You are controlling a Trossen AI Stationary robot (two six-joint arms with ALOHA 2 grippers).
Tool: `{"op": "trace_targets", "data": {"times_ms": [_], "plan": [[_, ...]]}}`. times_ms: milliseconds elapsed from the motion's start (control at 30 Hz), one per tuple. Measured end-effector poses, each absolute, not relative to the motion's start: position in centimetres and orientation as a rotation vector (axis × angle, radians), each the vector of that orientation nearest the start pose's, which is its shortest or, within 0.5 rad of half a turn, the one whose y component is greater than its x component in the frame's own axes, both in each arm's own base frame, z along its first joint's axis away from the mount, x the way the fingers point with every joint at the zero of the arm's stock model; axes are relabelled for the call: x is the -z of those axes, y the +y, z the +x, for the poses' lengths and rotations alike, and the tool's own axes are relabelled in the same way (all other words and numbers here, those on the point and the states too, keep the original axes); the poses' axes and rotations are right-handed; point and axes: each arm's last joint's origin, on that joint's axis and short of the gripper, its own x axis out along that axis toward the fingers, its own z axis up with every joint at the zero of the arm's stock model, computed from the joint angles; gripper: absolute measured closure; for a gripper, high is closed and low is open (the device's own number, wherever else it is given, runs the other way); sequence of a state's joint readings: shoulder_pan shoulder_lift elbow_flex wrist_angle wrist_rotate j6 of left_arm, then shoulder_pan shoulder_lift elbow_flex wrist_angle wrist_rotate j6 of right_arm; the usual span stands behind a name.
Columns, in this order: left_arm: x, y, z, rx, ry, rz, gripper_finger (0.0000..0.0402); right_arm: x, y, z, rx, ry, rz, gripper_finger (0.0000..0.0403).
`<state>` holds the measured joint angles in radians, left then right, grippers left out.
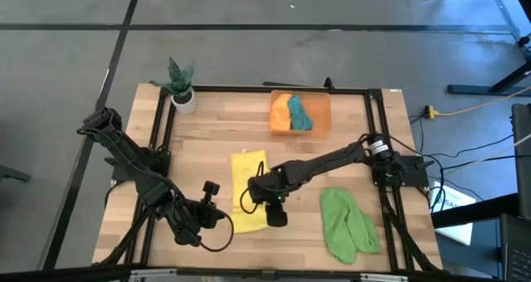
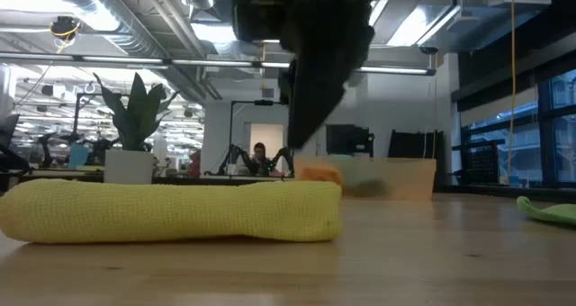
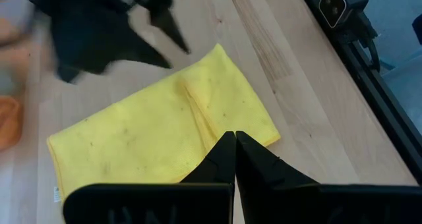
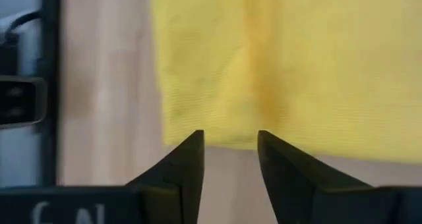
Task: Roll microfiber towels into tight, uniform cylinder then place into a basket
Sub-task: Roll the yellow microfiber towel
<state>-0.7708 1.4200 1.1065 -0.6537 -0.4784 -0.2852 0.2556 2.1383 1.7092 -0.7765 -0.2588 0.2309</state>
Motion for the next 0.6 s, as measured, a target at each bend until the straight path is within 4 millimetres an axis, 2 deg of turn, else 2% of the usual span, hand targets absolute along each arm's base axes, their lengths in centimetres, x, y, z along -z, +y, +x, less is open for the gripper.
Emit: {"op": "trace_targets", "data": {"times_ms": [133,300,600], "plan": [[-26.9,-18.9,21.4,0.154,0.806,0.296,0.0401,-20.7,13.7,41.8,-0.209,1.193,0.046,0.0260],[-26.9,-18.9,21.4,0.154,0.806,0.296,0.0401,-21.0,16.8,40.6,-0.174,1.138,-0.124,0.0260],[-26.9,-18.9,21.4,0.154,0.805,0.299,0.0401,-21.3,21.4,39.0,-0.186,1.041,-0.229,0.0260]]}}
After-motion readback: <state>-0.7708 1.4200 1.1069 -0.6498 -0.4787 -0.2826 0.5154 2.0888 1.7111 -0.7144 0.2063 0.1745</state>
